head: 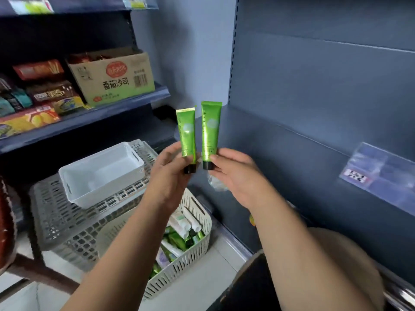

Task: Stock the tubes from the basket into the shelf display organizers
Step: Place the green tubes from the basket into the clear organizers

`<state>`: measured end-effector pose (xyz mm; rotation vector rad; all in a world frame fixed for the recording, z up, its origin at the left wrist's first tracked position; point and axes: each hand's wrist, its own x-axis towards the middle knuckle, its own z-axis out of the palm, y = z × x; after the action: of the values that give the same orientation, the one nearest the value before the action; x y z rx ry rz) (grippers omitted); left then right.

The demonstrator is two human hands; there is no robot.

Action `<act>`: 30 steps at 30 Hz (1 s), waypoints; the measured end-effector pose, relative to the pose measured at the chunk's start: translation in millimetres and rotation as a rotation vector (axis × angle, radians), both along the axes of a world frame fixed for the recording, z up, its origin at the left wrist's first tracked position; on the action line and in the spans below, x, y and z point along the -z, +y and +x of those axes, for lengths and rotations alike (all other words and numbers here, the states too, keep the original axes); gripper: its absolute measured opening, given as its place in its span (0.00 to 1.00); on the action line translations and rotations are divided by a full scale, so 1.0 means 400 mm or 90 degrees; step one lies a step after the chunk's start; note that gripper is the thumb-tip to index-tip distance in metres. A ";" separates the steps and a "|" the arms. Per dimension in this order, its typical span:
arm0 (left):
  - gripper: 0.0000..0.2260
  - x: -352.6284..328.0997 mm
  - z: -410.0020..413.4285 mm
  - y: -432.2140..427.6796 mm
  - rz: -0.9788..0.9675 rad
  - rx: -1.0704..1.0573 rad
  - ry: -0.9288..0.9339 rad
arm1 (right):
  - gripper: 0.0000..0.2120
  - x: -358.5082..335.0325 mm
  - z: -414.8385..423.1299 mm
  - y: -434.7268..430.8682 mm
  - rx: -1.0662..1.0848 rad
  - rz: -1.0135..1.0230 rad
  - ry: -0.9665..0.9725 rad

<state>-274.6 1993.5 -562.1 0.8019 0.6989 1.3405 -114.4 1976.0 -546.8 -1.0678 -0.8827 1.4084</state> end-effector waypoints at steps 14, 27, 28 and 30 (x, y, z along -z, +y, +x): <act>0.19 -0.229 0.563 -0.222 0.120 0.269 0.053 | 0.11 -0.169 0.494 -0.426 0.289 0.132 -0.122; 0.16 -0.215 1.074 -0.586 0.184 0.535 0.156 | 0.07 -0.128 0.851 -0.854 0.643 0.097 -0.256; 0.16 -0.207 1.098 -0.605 0.183 0.547 0.155 | 0.08 -0.129 0.874 -0.871 0.663 0.094 -0.272; 0.14 -0.193 1.142 -0.631 0.176 0.567 0.148 | 0.07 -0.131 0.918 -0.898 0.685 0.083 -0.306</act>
<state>182.3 1741.0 -484.9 1.3079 0.2535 0.5348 252.8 1616.8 -494.3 -1.4782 -0.5382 0.1984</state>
